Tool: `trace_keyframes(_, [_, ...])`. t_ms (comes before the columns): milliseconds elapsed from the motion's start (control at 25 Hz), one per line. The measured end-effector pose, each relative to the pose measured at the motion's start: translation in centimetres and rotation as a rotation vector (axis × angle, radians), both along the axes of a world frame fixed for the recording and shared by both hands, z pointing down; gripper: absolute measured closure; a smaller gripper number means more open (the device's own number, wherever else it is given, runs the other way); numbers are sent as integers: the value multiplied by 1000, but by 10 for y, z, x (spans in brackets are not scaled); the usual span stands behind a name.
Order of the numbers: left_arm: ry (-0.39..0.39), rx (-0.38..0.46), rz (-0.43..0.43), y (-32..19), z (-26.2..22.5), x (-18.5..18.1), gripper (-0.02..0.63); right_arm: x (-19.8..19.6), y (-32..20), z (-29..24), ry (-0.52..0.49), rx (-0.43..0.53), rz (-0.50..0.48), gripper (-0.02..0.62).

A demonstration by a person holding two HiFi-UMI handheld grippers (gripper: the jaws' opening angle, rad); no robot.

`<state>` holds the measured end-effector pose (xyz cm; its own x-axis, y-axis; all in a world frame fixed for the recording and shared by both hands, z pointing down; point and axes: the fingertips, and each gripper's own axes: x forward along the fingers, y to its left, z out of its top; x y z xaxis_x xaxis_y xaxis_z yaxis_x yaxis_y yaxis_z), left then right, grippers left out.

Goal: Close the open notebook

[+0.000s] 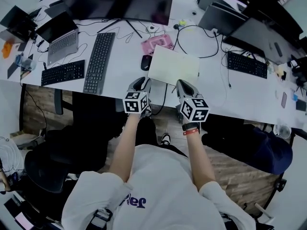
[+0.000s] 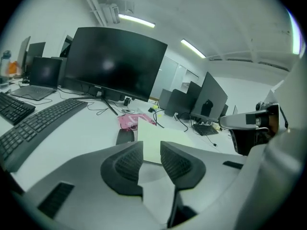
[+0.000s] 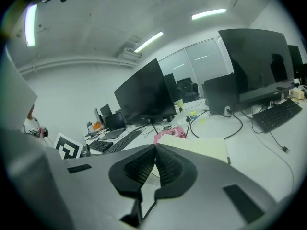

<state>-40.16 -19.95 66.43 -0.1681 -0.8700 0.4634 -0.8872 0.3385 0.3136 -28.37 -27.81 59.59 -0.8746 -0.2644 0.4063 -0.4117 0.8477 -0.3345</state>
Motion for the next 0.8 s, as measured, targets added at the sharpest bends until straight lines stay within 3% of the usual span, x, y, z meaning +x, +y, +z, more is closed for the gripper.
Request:
trace_keyframes(240, [53,-51,3,-11,30,-11,433,-8,-9,8,0,-7,2,581])
trace_keyframes(800, [153,-135,-47,-22,68,-25,430,-18,-19,23,21,-49,-18,581])
